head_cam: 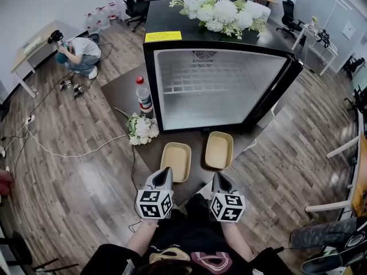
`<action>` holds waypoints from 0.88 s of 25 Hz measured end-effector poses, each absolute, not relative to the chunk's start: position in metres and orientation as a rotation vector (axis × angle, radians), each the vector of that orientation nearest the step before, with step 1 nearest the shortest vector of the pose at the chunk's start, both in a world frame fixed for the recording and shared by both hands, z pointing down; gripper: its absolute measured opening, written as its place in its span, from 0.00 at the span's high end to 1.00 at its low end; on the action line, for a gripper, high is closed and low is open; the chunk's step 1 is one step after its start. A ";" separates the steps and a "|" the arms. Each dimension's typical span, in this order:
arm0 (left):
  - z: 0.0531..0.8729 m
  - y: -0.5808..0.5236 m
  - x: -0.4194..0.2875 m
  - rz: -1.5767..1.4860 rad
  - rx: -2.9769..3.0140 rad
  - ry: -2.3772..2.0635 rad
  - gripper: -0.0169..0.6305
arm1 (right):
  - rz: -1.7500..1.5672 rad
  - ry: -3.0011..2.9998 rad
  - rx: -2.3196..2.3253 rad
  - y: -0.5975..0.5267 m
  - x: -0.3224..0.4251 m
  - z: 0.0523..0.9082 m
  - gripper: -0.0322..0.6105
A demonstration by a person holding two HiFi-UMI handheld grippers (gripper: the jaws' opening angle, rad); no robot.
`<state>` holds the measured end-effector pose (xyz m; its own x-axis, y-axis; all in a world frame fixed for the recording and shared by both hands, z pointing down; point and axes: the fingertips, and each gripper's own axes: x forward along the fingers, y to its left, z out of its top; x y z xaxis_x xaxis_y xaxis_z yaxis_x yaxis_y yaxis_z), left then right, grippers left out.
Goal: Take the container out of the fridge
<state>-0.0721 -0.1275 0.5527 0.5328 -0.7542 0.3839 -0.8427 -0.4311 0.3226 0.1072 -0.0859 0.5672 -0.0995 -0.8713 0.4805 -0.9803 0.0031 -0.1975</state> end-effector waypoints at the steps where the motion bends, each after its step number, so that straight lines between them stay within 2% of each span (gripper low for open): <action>1: 0.551 -0.126 -0.071 0.244 2.306 -1.295 0.96 | 0.725 -2.051 1.944 -0.084 0.108 0.569 0.94; 22: 0.550 -0.111 -0.064 0.294 2.349 -1.297 0.96 | 0.689 -2.051 1.906 -0.073 0.107 0.572 0.94</action>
